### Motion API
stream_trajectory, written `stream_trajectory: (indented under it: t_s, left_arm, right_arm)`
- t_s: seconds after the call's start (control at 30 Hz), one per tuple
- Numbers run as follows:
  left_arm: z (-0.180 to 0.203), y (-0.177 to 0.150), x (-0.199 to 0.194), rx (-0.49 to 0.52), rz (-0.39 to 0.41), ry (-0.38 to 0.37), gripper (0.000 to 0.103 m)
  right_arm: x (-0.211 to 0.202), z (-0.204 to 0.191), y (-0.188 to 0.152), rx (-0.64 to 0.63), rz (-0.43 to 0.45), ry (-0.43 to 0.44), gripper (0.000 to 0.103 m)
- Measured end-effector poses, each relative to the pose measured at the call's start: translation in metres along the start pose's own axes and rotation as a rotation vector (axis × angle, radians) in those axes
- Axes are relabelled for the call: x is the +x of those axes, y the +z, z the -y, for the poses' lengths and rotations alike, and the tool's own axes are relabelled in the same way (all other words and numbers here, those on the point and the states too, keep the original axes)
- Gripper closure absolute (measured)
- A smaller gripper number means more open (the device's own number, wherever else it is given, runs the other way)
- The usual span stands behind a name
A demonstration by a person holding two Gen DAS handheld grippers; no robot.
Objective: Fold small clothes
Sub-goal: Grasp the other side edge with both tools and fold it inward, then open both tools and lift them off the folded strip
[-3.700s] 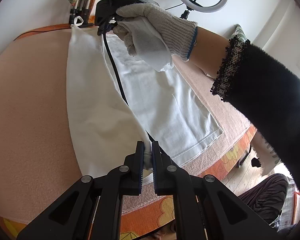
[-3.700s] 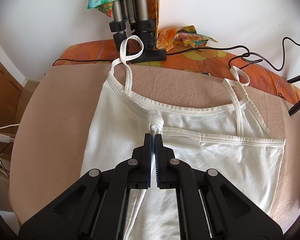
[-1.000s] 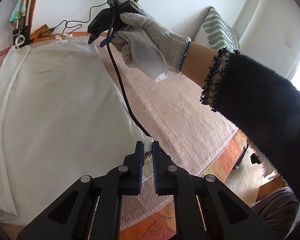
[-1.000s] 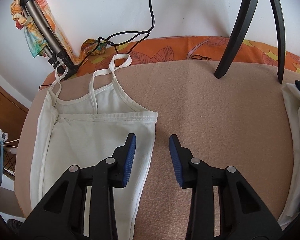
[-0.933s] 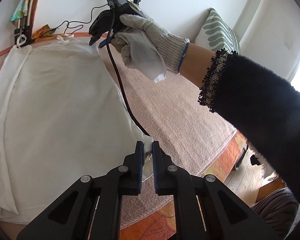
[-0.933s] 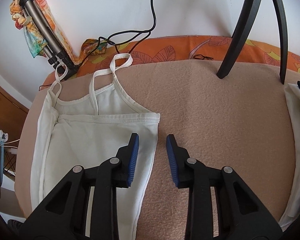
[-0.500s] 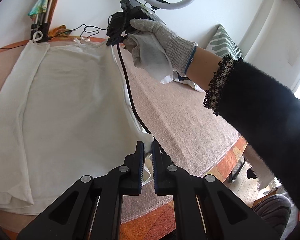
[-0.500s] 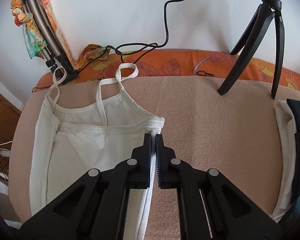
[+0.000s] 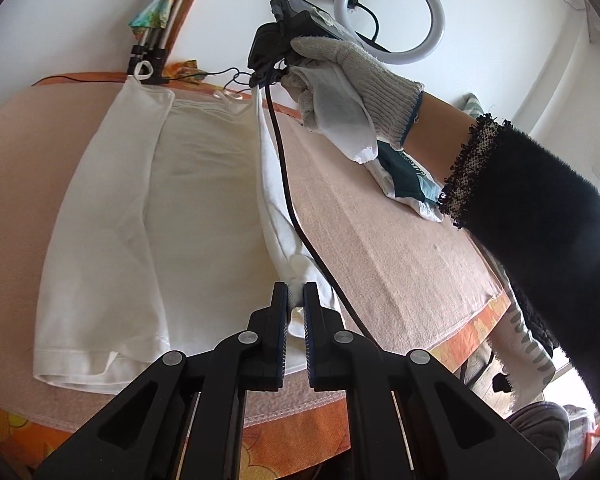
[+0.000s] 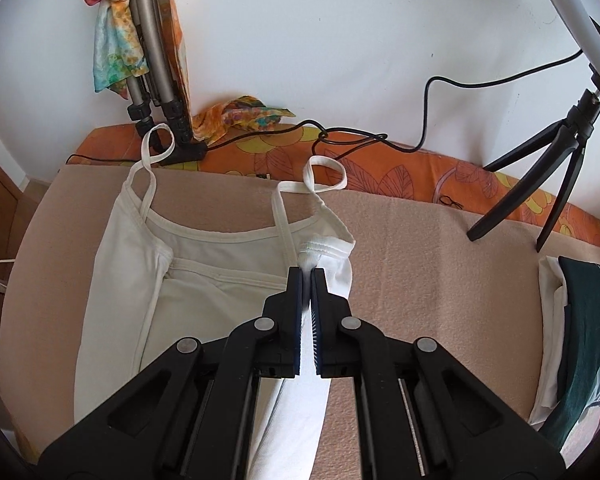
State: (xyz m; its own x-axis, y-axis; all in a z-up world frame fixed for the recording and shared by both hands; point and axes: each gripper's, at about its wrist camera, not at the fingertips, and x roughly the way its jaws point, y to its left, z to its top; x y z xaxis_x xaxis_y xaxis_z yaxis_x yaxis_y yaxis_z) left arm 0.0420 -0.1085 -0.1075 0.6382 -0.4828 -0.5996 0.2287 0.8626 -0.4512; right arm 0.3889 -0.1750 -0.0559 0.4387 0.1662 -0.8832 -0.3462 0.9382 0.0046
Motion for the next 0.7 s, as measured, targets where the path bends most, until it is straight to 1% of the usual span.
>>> stream_trajectory:
  t_s: [0.2,0.33,0.5,0.7]
  left_arm:
    - [-0.024,-0.001,-0.015,-0.04,0.021,0.038,0.097]
    - [-0.037,-0.004,-0.018,-0.059,0.024,0.058,0.097]
    - [-0.045,-0.011,-0.017,-0.068,0.008,0.071,0.097]
    - [-0.047,-0.017,-0.014,-0.072,-0.011,0.075,0.097]
  right_arm:
    - [0.01,-0.038,0.005,-0.041,-0.013,-0.003,0.098]
    - [0.02,-0.063,0.003,-0.082,-0.027,-0.015,0.098]
    - [0.034,-0.088,-0.001,-0.142,-0.044,-0.041,0.098]
    - [0.049,-0.109,-0.012,-0.2,-0.061,-0.059,0.098]
